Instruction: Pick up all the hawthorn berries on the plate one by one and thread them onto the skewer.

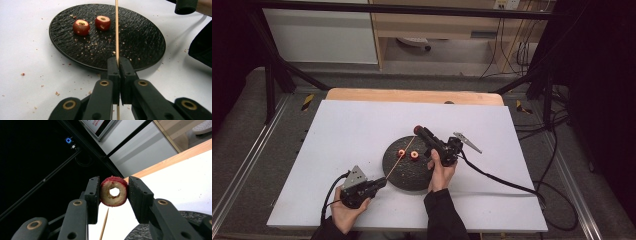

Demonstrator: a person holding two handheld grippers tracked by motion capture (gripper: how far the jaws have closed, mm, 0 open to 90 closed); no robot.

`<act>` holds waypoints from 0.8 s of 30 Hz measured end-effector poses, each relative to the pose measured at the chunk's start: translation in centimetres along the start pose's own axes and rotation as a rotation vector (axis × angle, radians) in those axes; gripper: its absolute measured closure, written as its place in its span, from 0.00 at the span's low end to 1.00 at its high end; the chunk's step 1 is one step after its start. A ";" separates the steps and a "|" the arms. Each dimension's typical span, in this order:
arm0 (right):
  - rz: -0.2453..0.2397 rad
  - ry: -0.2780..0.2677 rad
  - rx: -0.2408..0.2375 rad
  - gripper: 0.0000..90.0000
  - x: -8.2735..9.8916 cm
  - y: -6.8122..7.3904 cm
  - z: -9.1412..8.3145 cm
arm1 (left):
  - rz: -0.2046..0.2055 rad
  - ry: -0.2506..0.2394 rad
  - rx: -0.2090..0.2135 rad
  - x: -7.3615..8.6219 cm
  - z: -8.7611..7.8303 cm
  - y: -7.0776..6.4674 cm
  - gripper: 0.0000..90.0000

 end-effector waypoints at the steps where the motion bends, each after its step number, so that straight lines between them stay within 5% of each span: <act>1: -0.005 -0.001 0.000 0.70 0.0 0.0 0.0 | -0.001 0.000 0.000 0.0 0.0 0.0 0.98; 24: -0.005 -0.011 -0.014 0.70 0.7 0.1 -0.1 | -0.042 -0.031 -0.020 -0.6 0.8 -1.4 0.98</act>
Point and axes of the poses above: each handheld gripper's, and its own axes: z roughly forward along the jaws, x roughly out of its underside, y roughly to its left, the point moved 3 cm from there along z, roughly forward along the jaws, and after that the axes turned 2 degrees about -z, right-handed, at the moved point
